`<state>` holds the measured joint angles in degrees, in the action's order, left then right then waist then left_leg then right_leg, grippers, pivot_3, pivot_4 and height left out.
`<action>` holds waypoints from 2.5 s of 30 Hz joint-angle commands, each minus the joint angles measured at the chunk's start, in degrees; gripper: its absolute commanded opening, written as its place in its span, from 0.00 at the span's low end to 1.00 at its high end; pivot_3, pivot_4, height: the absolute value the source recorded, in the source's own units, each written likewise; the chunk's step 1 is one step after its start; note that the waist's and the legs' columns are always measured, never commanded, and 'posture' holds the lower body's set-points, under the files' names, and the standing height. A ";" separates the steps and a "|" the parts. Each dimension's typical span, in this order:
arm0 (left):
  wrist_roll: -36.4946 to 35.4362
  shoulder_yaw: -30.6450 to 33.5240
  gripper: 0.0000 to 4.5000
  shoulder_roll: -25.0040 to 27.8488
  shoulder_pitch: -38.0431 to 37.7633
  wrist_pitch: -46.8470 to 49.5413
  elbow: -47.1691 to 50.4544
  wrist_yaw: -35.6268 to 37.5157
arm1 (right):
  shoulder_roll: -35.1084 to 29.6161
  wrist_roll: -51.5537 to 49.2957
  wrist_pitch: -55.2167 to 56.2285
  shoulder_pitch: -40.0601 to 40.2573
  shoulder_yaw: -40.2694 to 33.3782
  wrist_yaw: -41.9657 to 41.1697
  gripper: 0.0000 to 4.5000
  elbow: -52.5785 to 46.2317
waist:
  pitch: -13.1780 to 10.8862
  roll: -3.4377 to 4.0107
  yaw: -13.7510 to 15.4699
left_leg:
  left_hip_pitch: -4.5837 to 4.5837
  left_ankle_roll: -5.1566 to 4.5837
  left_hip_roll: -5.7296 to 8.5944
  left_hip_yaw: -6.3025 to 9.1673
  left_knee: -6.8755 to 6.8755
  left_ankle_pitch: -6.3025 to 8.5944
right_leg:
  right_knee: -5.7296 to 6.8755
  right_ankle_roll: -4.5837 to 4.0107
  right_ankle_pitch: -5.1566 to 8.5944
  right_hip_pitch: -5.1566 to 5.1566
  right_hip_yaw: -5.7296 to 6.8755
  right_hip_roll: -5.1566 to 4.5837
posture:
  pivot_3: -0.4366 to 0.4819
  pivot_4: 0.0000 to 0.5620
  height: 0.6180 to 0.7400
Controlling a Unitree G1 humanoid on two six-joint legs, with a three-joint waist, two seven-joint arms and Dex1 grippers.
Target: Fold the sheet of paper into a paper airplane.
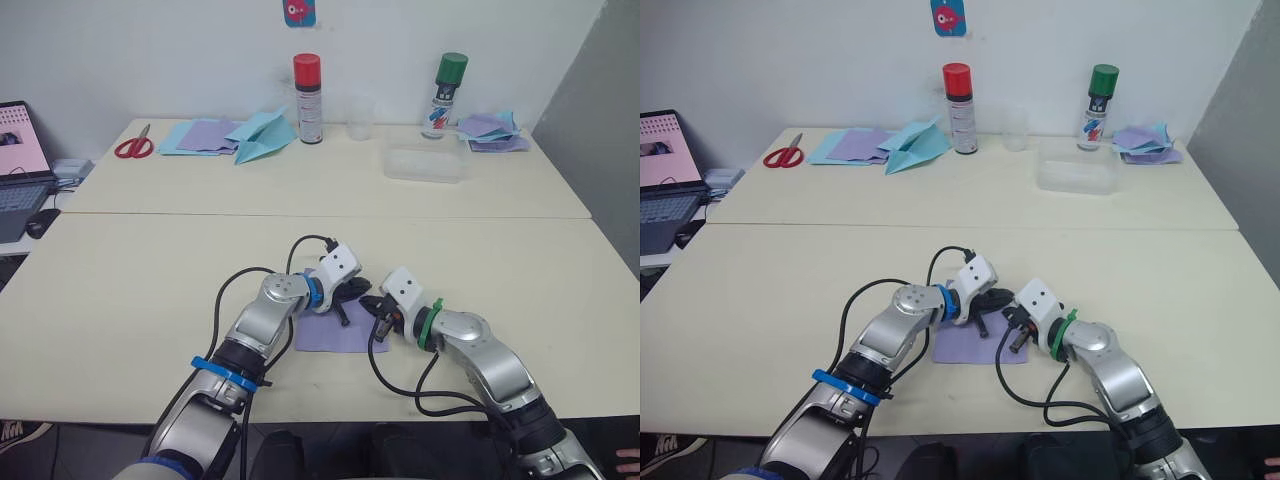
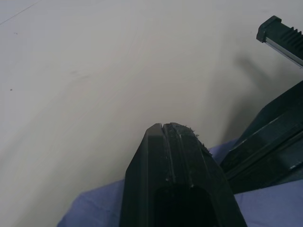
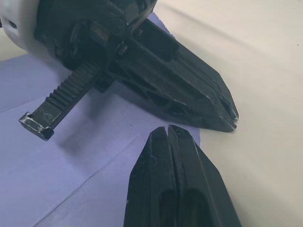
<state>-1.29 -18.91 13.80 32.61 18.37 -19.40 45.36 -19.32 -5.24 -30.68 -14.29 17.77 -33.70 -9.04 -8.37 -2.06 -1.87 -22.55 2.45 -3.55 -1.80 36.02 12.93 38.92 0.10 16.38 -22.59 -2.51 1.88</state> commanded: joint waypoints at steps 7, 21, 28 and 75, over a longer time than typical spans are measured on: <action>3.43 3.40 0.00 4.80 0.70 1.58 -6.03 -8.01 | 0.92 0.87 -1.89 -1.81 1.64 0.32 0.01 3.70 | 0.00 -0.02 -0.65 | 0.49 0.00 -0.11 0.05 -0.06 0.00 | 0.04 -0.02 -0.01 0.31 -0.07 -0.03 | 0.48 0.27 1.00; -12.91 20.40 0.12 8.33 -8.67 5.77 17.10 -8.03 | 3.99 1.28 0.59 -6.00 2.82 -0.43 0.00 9.87 | -0.22 -0.10 -1.52 | 0.42 0.01 -0.21 0.07 -0.25 0.00 | 0.03 -0.23 -0.04 0.17 -0.05 -0.01 | 0.48 0.27 1.00; -23.56 26.33 0.59 11.87 -19.91 17.76 29.88 -6.16 | 4.46 1.32 1.60 -6.72 3.07 -1.16 0.00 11.33 | -0.30 -0.11 -1.39 | 0.42 0.05 -0.27 0.08 -0.34 0.02 | -0.02 -0.23 0.04 0.12 -0.16 -0.27 | 0.48 0.27 1.00; 0.21 0.94 0.00 19.85 -13.75 -0.72 20.48 2.93 | 5.93 1.01 2.22 -6.84 1.21 -1.78 0.00 10.28 | -0.33 -0.14 -1.25 | 0.43 0.03 -0.12 0.00 -0.63 0.02 | -0.04 -0.38 0.13 -0.01 -0.19 -0.57 | 0.48 0.27 1.00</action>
<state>-2.68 -16.59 33.53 18.87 17.87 2.32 48.06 -13.99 -3.57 -27.98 -21.45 18.98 -34.97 0.52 -8.70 -2.20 -3.13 -22.12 2.49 -3.67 -1.81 35.39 12.95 38.88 -0.28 16.51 -22.60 -2.70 1.31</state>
